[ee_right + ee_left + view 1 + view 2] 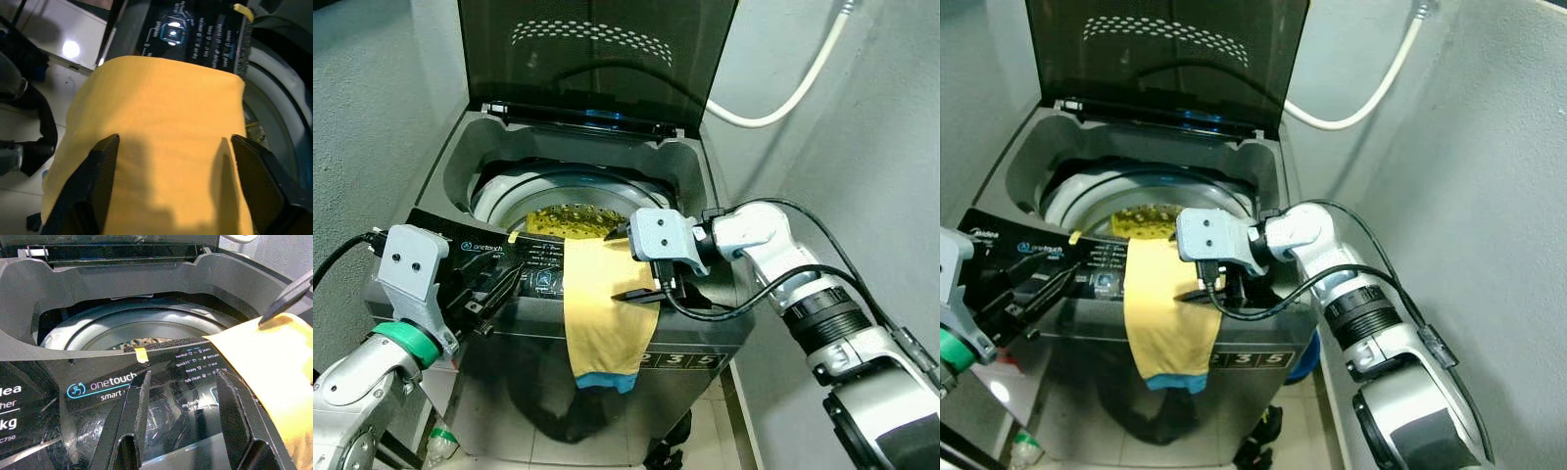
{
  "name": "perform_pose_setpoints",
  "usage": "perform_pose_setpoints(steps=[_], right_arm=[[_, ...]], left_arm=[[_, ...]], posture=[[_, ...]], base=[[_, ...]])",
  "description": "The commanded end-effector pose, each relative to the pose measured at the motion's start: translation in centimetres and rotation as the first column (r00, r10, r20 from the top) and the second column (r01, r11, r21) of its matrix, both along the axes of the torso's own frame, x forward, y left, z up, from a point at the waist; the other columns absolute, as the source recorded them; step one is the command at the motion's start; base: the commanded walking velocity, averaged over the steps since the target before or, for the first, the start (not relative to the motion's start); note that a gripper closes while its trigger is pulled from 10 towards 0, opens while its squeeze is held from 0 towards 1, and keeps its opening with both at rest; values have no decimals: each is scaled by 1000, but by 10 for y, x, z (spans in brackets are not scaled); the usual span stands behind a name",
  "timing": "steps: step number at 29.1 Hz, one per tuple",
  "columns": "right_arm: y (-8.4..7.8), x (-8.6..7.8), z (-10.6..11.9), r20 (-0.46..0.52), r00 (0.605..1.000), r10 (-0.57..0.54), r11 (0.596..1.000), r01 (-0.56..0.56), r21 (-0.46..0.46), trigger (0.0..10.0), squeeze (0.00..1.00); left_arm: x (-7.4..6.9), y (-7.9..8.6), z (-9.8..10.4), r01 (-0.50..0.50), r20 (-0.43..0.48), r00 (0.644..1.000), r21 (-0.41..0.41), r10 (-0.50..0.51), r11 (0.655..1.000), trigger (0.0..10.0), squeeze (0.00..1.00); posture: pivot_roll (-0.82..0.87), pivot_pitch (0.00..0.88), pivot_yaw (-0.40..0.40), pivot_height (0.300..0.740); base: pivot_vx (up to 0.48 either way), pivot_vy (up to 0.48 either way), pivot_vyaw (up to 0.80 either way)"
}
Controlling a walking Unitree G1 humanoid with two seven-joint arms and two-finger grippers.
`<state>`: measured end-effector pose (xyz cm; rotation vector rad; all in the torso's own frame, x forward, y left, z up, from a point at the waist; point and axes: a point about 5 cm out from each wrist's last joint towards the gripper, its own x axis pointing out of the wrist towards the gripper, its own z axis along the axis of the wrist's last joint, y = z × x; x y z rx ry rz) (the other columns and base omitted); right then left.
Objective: Clothes washing
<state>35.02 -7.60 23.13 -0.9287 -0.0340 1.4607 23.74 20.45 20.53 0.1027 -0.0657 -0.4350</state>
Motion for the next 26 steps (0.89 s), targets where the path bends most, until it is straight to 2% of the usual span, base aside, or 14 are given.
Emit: perform_pose_setpoints(steps=[1,5,7,8,9,10,13,14,17,20,23,24,25,26], right_arm=[[-12,1,-24,-89,995,-35,991,23,-134,3843,0],[-9,6,-22,-63,996,-60,993,53,-109,3882,0],[-4,14,-16,-18,993,-118,991,116,-64,7490,0],[-3,17,-14,-9,990,-139,989,138,-49,7490,0],[-1,21,-11,-7,986,-168,985,168,-28,5725,0],[1,27,-4,-8,977,-215,976,215,11,3216,0],[3,31,0,-10,969,-248,968,248,38,3216,0],[5,36,7,-8,958,-287,955,287,74,0,0],[7,41,17,5,942,-335,936,332,117,0,0],[9,53,43,52,887,-459,870,438,225,0,0],[9,55,48,63,873,-483,856,456,246,0,0],[7,60,57,92,830,-550,810,503,303,0,0],[1,66,80,112,735,-669,692,561,454,0,0],[1,66,80,112,735,-669,692,561,454,0,0]], left_arm=[[-3,-4,-1,18,-10,1000,-4,-18,1000,10000,0],[-2,-4,-2,16,-10,1000,-6,-16,1000,10000,0],[-1,-5,-2,15,-9,1000,-6,-15,1000,10000,0],[-1,-5,-2,14,-9,1000,-6,-14,1000,10000,0],[-1,-4,-1,12,-9,1000,-6,-12,1000,10000,0],[-1,-4,-1,11,-9,1000,-6,-11,1000,10000,0],[0,-4,-1,10,-9,1000,-6,-10,1000,10000,0],[0,-4,-1,9,-8,1000,-7,-9,1000,10000,0],[0,-4,-1,9,-8,1000,-7,-9,1000,10000,0],[2,-3,-1,6,-6,1000,-6,-6,1000,10000,0],[2,-3,-1,5,-7,1000,-6,-5,1000,10000,0],[3,-3,-1,3,-7,1000,-5,-3,1000,10000,0],[5,-3,-1,-5,-4,1000,-5,5,1000,10000,0],[5,-3,-1,-5,-4,1000,-5,5,1000,10000,0]], posture=[[95,2,-109,740],[95,2,-109,740],[93,7,-107,740],[93,7,-107,740],[90,10,-104,740],[90,10,-104,740],[90,10,-104,740],[91,14,-101,740],[91,14,-101,740],[85,19,-98,740],[85,19,-98,740],[85,19,-98,740],[85,19,-98,740],[85,19,-98,740]], base=[[0,0,0],[0,0,0],[0,0,0],[0,0,0],[0,0,0],[0,0,0],[0,0,0],[0,0,0],[0,0,0],[0,0,0],[0,0,0],[0,0,0],[0,0,0],[0,0,0]])
